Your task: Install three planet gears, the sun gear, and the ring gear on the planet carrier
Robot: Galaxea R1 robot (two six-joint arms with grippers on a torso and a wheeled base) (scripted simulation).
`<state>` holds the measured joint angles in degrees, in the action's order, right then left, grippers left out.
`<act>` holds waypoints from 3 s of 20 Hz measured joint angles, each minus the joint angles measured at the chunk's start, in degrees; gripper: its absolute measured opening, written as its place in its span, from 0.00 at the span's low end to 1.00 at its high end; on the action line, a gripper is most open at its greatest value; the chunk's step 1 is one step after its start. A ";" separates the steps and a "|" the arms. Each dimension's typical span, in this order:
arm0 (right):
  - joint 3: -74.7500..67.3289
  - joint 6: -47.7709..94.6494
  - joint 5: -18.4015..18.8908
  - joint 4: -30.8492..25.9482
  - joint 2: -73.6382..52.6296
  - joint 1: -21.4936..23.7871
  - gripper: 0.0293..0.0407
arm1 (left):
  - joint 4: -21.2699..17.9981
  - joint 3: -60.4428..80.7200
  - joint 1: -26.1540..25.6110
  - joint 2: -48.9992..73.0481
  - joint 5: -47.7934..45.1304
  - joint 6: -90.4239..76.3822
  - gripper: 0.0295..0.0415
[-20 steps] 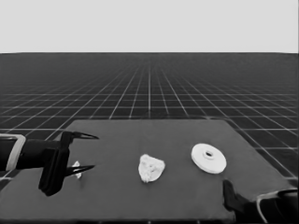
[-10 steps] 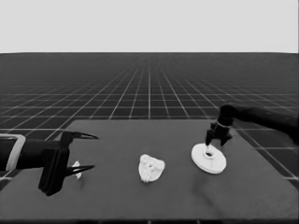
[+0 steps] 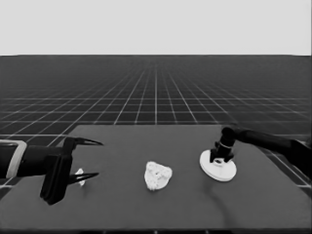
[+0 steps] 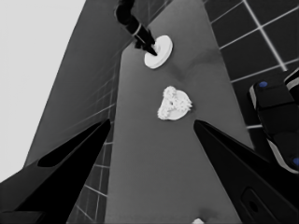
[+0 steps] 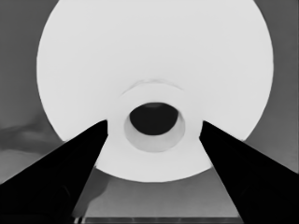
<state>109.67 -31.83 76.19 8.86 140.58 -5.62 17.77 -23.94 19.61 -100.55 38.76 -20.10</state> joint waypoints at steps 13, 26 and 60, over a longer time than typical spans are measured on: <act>-4.61 -1.91 3.65 -1.53 -2.19 3.20 0.49 | 0.00 0.00 0.00 0.00 0.00 0.00 0.75; -22.34 -47.49 11.92 0.07 25.66 7.59 0.51 | 0.00 0.00 0.00 0.00 0.00 0.00 0.75; -9.62 -52.71 10.31 5.47 35.13 1.31 0.50 | 0.00 0.00 0.00 0.00 0.00 0.00 0.75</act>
<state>100.05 -84.54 86.50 14.33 175.71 -4.31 17.77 -23.94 19.61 -100.55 38.76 -20.10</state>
